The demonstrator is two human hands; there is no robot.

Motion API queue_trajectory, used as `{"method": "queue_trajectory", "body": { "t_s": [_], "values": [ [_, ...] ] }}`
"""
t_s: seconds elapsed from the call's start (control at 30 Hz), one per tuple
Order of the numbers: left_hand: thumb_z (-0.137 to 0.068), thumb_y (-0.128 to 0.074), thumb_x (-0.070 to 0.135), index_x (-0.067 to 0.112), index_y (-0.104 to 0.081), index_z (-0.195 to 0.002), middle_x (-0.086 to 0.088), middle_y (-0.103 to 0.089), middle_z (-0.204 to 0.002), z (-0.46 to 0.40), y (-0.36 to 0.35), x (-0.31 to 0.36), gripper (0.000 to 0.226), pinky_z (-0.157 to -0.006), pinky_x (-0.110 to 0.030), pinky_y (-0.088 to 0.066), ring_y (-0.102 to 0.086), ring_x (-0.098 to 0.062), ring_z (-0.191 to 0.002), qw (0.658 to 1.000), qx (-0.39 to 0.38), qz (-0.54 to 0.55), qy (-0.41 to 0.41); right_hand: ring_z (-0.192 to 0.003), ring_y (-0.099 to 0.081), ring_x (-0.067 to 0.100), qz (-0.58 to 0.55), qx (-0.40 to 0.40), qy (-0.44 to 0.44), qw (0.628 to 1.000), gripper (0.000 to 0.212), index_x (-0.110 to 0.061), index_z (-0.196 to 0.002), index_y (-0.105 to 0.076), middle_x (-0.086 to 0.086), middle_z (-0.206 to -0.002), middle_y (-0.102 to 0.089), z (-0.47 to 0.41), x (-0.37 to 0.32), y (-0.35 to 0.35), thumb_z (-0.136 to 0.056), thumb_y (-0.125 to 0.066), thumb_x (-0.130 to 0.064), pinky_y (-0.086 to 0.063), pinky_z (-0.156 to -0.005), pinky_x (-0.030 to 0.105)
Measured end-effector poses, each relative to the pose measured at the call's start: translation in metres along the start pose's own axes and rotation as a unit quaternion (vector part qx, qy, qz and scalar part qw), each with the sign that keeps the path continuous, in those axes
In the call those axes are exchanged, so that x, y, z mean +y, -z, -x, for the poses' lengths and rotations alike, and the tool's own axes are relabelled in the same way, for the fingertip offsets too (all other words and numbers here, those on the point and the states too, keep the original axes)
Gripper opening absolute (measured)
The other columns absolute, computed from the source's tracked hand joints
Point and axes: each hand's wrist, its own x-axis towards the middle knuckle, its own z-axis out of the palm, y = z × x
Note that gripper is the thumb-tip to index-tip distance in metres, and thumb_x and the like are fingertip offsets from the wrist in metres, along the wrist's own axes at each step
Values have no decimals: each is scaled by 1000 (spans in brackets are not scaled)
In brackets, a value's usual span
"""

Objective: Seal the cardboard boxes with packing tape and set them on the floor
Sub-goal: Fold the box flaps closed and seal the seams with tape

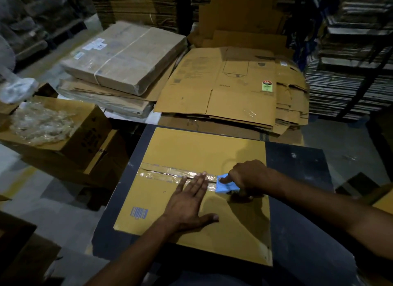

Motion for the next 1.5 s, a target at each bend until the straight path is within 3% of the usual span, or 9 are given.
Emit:
{"method": "queue_trajectory", "body": {
  "t_s": [0.1, 0.23, 0.33, 0.53, 0.9, 1.1, 1.2, 1.33, 1.5],
  "values": [
    [-85, -23, 96, 17, 3, -166, 2, 14, -173, 6, -1, -19, 117, -128, -47, 3, 16, -10, -158, 1000, 10, -9, -11, -101, -63, 26, -10, -5, 0, 1000, 85, -40, -153, -40, 5, -125, -62, -4, -11, 8, -78, -76, -29, -56, -78, 38],
    [-87, -27, 94, 19, 2, -166, 4, 11, -173, 10, -3, -35, 113, -129, -48, -1, 14, -9, -158, 1000, 18, -1, -15, -108, -62, 29, 2, 9, 2, 1000, 63, -23, -141, -52, 7, -128, -61, -10, -28, 25, -83, -74, -19, -46, -75, 36],
    [-88, -26, 93, 19, 6, -166, 4, 13, -173, 11, -2, -34, 112, -129, -47, 1, 15, -8, -158, 1000, 13, -4, -16, -114, -60, 31, -20, -6, -5, 1000, 60, -18, -139, -51, 8, -133, -59, -4, -22, 30, -82, -73, -16, -40, -75, 35],
    [-89, -27, 91, 17, 4, -166, 2, 12, -173, 13, -3, -32, 111, -129, -47, -2, 13, -10, -159, 1000, 24, -12, -15, -106, -62, 29, -29, -14, 2, 999, 94, -31, -151, -45, 8, -128, -61, 14, -7, 19, -67, -86, -22, -43, -67, 34],
    [-88, -28, 92, 18, 4, -166, 3, 12, -173, 12, -1, -30, 112, -129, -45, 1, 14, -9, -158, 1000, 14, -1, -17, -106, -61, 29, 17, 25, 8, 1000, 84, -46, -158, -23, 9, -126, -57, 34, 7, 4, -90, -72, -35, -42, -66, 37],
    [-87, -24, 94, 18, 6, -165, 3, 15, -172, 12, 3, -30, 112, -128, -44, 5, 16, -8, -158, 1000, 3, 6, -16, -103, -65, 25, 51, 1, -18, 999, 91, -46, -157, -22, 5, -123, -63, 55, 26, 3, -88, -78, -28, -45, -67, 34],
    [-86, -23, 95, 18, 4, -166, 4, 15, -172, 11, 2, -28, 114, -128, -43, 6, 13, -10, -159, 1000, 2, 9, -12, -108, -64, 26, 66, -3, -25, 997, 92, -47, -156, -23, 6, -127, -61, 51, 23, -10, -85, -80, -38, -55, -77, 39],
    [-78, -15, 102, 15, 7, -165, 1, 19, -169, 7, 15, -14, 125, -127, -46, 9, 16, -14, -159, 999, -30, -26, 16, -103, -64, 29, 73, 7, -5, 997, 70, -42, -158, -24, 10, -123, -58, 34, 20, -28, -97, -58, -52, -57, -80, 41],
    [-80, -18, 100, 9, 2, -165, -7, 13, -172, -17, 19, 36, 127, -128, -50, 7, 14, -19, -159, 1000, -16, -11, -15, -118, -52, 33, 61, 13, 23, 998, 65, -43, -157, -22, 11, -134, -48, 31, 32, -34, -100, -52, -53, -49, -79, 43]
  ]
}}
